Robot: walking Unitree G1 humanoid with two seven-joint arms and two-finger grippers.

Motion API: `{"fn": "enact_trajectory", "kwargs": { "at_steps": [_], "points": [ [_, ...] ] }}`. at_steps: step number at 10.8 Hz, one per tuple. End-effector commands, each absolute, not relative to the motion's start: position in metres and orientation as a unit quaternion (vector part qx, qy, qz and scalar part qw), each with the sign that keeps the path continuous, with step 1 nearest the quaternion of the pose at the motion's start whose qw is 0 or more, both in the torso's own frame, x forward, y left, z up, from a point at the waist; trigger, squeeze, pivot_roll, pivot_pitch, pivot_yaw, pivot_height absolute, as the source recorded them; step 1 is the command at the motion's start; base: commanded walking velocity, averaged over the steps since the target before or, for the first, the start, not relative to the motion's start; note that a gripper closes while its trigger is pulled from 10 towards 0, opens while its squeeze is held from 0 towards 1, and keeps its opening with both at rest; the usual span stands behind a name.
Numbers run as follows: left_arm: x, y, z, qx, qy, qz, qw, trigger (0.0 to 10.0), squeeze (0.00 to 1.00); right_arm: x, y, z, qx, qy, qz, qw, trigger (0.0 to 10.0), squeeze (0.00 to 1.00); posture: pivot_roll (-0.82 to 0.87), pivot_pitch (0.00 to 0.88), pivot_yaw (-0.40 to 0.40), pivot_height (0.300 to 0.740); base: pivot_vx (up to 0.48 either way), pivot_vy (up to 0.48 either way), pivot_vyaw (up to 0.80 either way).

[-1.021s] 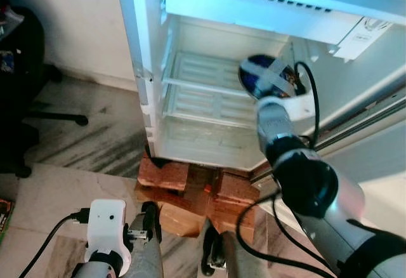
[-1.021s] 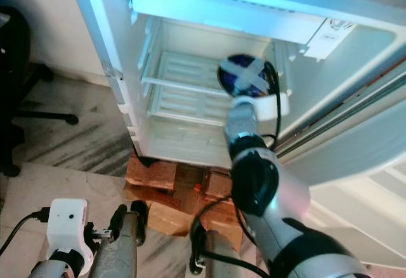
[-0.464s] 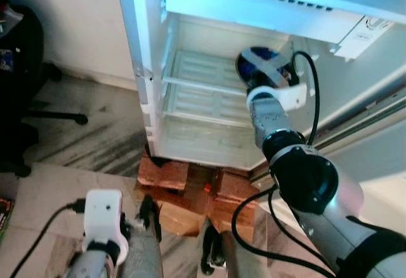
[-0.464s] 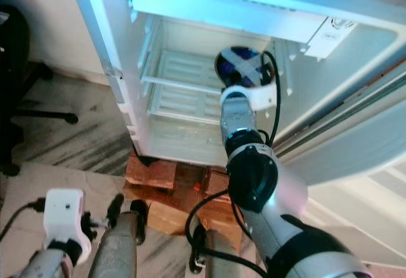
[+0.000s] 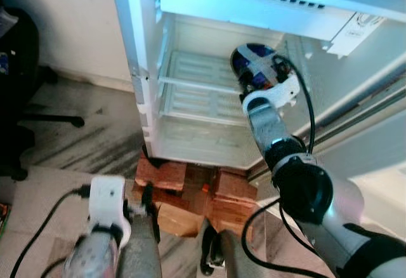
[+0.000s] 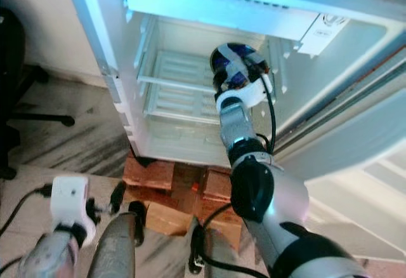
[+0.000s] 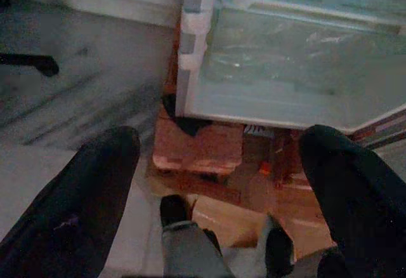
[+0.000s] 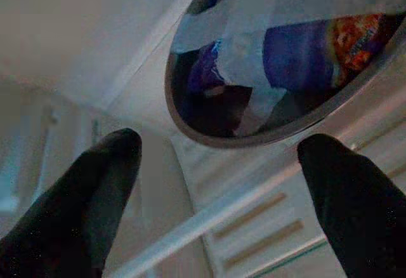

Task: Restocking fridge

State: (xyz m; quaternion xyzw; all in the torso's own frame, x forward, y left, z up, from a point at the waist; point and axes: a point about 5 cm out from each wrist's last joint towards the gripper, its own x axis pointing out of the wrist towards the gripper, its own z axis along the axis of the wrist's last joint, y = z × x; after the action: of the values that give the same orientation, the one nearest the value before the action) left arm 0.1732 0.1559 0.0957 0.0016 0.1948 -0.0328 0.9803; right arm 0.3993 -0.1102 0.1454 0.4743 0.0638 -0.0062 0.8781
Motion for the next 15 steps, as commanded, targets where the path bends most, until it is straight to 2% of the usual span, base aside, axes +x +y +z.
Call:
{"fn": "enact_trajectory", "kwargs": {
  "at_steps": [1, 2, 4, 5, 6, 7, 9, 10, 12, 13, 15],
  "points": [
    [0.171, 0.157, 0.089, 0.0, 0.209, -0.033, 0.977, 10.0, 0.0, 0.397, -0.114, 0.138, 0.458, 0.076, -0.001, 0.886, 10.0, 1.0, 0.35, 0.206, -0.145, 0.74, 0.0, 0.0, 0.0],
    [0.186, 0.156, 0.089, 0.003, 0.191, -0.041, 0.981, 10.0, 0.0, 0.394, -0.118, 0.132, 0.405, 0.081, 0.034, 0.91, 10.0, 1.0, 0.31, 0.16, -0.141, 0.74, 0.0, 0.0, 0.0],
    [0.205, 0.154, 0.089, 0.005, 0.175, -0.051, 0.983, 10.0, 0.0, 0.389, -0.126, 0.124, 0.36, 0.087, 0.073, 0.926, 10.0, 1.0, 0.27, 0.119, -0.13, 0.74, 0.0, 0.0, 0.0],
    [0.215, 0.153, 0.09, 0.004, 0.162, -0.063, 0.985, 10.0, 0.0, 0.386, -0.13, 0.123, 0.311, 0.077, 0.113, 0.941, 10.0, 1.0, 0.23, 0.081, -0.118, 0.74, 0.0, 0.0, 0.0],
    [0.222, 0.153, 0.089, 0.016, 0.147, -0.063, 0.987, 10.0, 0.0, 0.374, -0.137, 0.114, 0.206, 0.051, 0.172, 0.962, 10.0, 1.0, 0.19, 0.04, -0.099, 0.74, 0.0, 0.0, 0.0],
    [0.227, 0.152, 0.09, 0.024, 0.133, -0.069, 0.988, 10.0, 0.0, 0.356, -0.141, 0.1, 0.141, 0.05, 0.214, 0.965, 10.0, 0.0, 0.17, 0.005, -0.082, 0.74, 0.0, 0.0, 0.0],
    [0.236, 0.152, 0.088, 0.038, 0.121, -0.079, 0.989, 10.0, 0.0, 0.324, -0.148, 0.081, 0.111, 0.061, 0.229, 0.965, 10.0, 0.0, 0.15, 0.0, -0.059, 0.74, 0.0, 0.0, 0.0],
    [0.241, 0.153, 0.089, 0.036, 0.117, -0.08, 0.989, 10.0, 0.0, 0.314, -0.156, 0.077, 0.106, 0.053, 0.188, 0.975, 10.0, 0.0, 0.13, 0.0, -0.044, 0.74, 0.0, 0.0, 0.0],
    [0.248, 0.151, 0.086, 0.039, 0.108, -0.087, 0.99, 10.0, 0.0, 0.302, -0.171, 0.074, 0.117, 0.047, 0.083, 0.988, 10.0, 0.0, 0.11, 0.0, -0.03, 0.74, -0.135, 0.0, 0.0],
    [0.249, 0.149, 0.086, 0.04, 0.106, -0.092, 0.989, 10.0, 0.0, 0.296, -0.17, 0.075, 0.128, 0.052, 0.068, 0.988, 10.0, 0.0, 0.11, 0.0, -0.031, 0.74, 0.274, 0.0, 0.0],
    [0.248, 0.148, 0.083, 0.036, 0.108, -0.091, 0.989, 10.0, 0.0, 0.29, -0.167, 0.072, 0.124, 0.065, 0.073, 0.988, 10.0, 0.0, 0.1, 0.0, -0.041, 0.74, -0.386, 0.0, 0.0]
  ]
}}
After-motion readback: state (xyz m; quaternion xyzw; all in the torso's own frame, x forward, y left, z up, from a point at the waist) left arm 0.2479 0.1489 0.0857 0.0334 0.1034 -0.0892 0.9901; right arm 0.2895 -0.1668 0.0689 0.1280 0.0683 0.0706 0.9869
